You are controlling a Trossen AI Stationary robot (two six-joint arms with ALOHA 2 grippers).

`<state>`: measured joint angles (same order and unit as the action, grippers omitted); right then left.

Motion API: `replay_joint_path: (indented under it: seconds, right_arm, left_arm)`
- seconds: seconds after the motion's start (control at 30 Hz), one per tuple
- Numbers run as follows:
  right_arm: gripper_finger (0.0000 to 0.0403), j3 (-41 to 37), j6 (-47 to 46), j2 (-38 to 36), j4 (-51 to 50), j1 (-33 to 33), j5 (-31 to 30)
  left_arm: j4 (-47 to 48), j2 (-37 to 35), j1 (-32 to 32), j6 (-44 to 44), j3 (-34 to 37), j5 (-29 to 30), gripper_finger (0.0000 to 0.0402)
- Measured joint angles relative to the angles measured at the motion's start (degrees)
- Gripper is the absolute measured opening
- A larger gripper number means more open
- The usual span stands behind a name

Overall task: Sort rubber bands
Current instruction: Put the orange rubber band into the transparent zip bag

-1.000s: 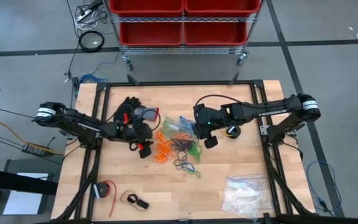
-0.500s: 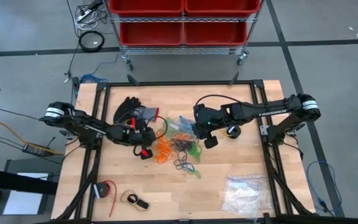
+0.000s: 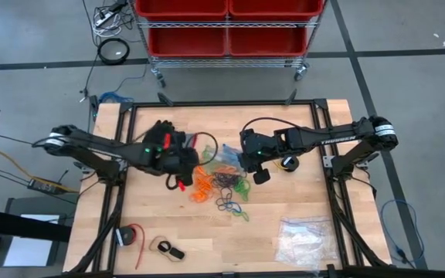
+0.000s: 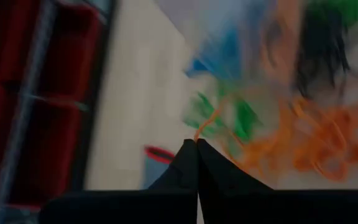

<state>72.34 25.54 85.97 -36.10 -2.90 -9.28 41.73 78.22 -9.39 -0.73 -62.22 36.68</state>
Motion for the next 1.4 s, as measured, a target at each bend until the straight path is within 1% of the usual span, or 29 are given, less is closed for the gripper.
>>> replay_joint_path:
  seconds: [0.1, 0.17, 0.23, 0.33, 0.4, 0.57, 0.7, 0.87, 1.1, 1.4]
  right_arm:
    - [0.0, 0.0, 0.0, 0.0, 0.0, 0.0, 0.0]
    - [0.0, 0.0, 0.0, 0.0, 0.1, 0.0, 0.0]
    - [0.0, 0.0, 0.0, 0.0, 0.2, 0.0, 0.0]
    - [0.0, 0.0, 0.0, 0.0, 0.5, 0.0, 0.0]
    - [0.0, 0.0, 0.0, 0.0, 0.5, 0.0, 0.0]
    - [0.0, 0.0, 0.0, 0.0, 0.5, 0.0, 0.0]
    - [0.0, 0.0, 0.1, 0.0, 0.7, 0.0, 0.0]
    - [0.0, 0.0, 0.1, 0.0, 0.9, 0.0, 0.0]
    - [0.0, 0.0, 0.2, 0.0, 0.8, -0.1, 0.0]
    - [0.0, 0.0, 0.2, 0.0, 0.8, 0.0, 0.0]
  left_arm:
    - [-0.3, -1.9, -0.4, -3.5, -4.1, 3.5, 0.0001]
    - [-3.0, -3.1, -0.4, -6.0, -6.0, 5.9, 0.0001]
    - [-6.8, -3.4, -0.4, -9.6, -6.9, 6.2, 0.0001]
    - [-14.0, -3.6, -0.4, -15.3, -7.2, 5.3, 0.0001]
    - [-19.3, -3.0, 0.0, -18.6, -7.2, 2.6, 0.0]
    - [-25.8, -0.6, 1.5, -24.5, -7.2, 0.8, 0.0]
    - [-28.2, 1.6, 3.1, -26.1, -7.2, -1.8, 0.0]
    - [-29.0, 4.4, 4.4, -26.4, -7.2, -2.1, 0.0]
    - [-28.5, 8.7, 4.5, -27.5, -7.2, -2.2, 0.0]
    - [-28.9, 9.6, 3.0, -27.5, -7.6, -2.5, 0.0]
